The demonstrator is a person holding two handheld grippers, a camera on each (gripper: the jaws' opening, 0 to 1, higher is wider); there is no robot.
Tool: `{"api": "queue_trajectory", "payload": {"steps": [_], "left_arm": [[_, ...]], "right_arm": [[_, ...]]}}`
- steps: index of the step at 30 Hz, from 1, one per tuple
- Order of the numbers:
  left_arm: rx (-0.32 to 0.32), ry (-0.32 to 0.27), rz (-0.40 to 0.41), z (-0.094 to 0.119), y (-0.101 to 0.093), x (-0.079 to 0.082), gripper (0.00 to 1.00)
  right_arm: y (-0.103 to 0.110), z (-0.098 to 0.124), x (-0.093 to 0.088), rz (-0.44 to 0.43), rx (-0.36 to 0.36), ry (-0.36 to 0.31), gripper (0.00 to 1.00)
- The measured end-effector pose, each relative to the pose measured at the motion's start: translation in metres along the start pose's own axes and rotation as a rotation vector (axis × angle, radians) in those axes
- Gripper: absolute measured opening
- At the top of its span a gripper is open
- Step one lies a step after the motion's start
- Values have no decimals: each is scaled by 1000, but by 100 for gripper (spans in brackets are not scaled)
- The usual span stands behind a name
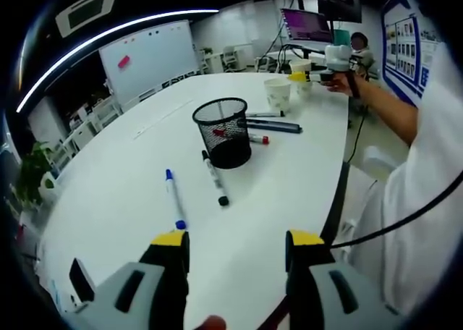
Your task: Place the scattered laser pointers and whiteboard markers into the pen holder and stack the scattered paper cups together
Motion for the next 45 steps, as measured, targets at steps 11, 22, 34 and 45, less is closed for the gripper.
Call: {"api": "queue_trajectory", "payload": {"steps": [11,22,34,45], "left_arm": [[-1,-3,3,1,-1,-3,54],[-2,1,5,2,1,-4,54],[-2,12,-2,1,1,-4,54],[-2,10,-7,2,0,-2,54]], "right_arm": [[0,0,0,-1,5,5,71],[1,-1,0,1,-5,0,70],[-1,-2,0,6,-15,-6,68],[-6,1,4,-7,-26,-29,68]]}}
Point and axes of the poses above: the point that each gripper's makers call its tool centre point, and the gripper's own axes: z roughly backward along the fingers, y roughly to its left, x roughly out of its top, the point moved 3 cm from there along z, roughly backward along the fingers, and after that the axes turned 11 degrees about y, right-handed, at the moved point
